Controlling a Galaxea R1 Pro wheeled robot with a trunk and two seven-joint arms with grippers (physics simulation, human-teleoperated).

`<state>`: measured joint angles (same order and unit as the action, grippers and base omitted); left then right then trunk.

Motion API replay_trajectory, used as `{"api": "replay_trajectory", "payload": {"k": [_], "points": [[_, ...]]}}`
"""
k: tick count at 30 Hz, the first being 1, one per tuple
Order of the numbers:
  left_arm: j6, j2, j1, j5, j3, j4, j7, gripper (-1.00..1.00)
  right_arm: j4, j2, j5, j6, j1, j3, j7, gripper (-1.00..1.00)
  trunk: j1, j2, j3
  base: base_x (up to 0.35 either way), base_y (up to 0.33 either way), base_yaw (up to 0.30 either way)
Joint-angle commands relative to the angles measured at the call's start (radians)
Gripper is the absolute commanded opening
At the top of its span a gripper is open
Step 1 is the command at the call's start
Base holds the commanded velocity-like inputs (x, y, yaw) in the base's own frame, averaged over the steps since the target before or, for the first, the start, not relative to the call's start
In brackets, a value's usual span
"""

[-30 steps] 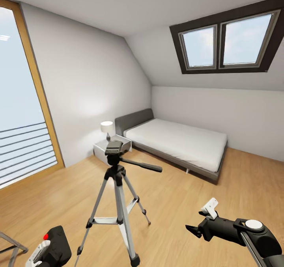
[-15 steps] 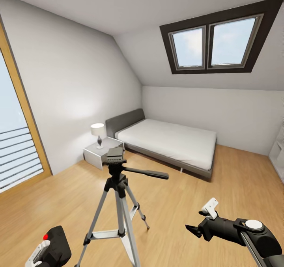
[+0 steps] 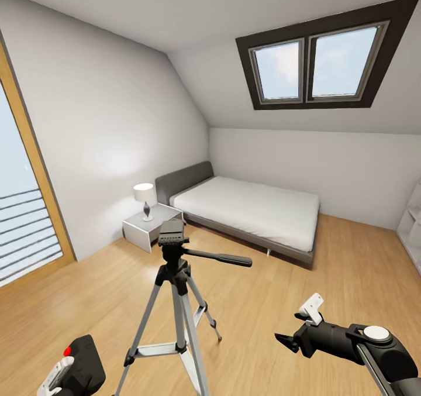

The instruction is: Attach the digital camera to the camera tripod in the bedroom.

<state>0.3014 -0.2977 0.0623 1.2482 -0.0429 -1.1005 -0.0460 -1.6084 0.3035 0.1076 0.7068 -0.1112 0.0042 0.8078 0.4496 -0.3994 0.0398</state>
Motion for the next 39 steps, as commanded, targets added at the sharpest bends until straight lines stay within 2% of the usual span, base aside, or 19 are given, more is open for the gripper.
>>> {"api": "replay_trajectory", "payload": {"k": [1,9,16,24,39], "points": [[0.005,0.0,0.001,0.008,-0.002,-0.002,-0.003,-1.0,-0.001,0.0,0.011,0.002,-0.001,0.0,0.008,1.0,0.0,-0.001,0.0,0.002,0.01,-0.002],[0.005,0.0,0.001,0.008,-0.003,-0.001,-0.003,-1.0,-0.001,0.0,0.011,0.002,-0.001,0.0,0.008,1.0,0.0,-0.001,0.0,0.008,0.143,-0.023],[0.004,0.0,0.002,0.008,-0.002,-0.002,-0.004,-1.0,-0.001,0.0,0.011,0.009,-0.001,0.002,0.008,1.0,0.0,-0.001,0.0,0.071,0.212,-0.188],[0.005,0.0,0.002,0.008,-0.003,-0.002,-0.003,-1.0,-0.001,0.0,0.009,0.006,-0.001,0.001,0.008,1.0,0.0,-0.001,0.0,0.022,0.043,-0.162],[0.004,0.0,0.002,0.008,-0.003,-0.002,-0.003,-1.0,-0.001,-0.001,0.009,0.002,-0.001,0.001,0.01,1.0,0.0,-0.001,0.0,0.068,0.06,-0.023]]}}
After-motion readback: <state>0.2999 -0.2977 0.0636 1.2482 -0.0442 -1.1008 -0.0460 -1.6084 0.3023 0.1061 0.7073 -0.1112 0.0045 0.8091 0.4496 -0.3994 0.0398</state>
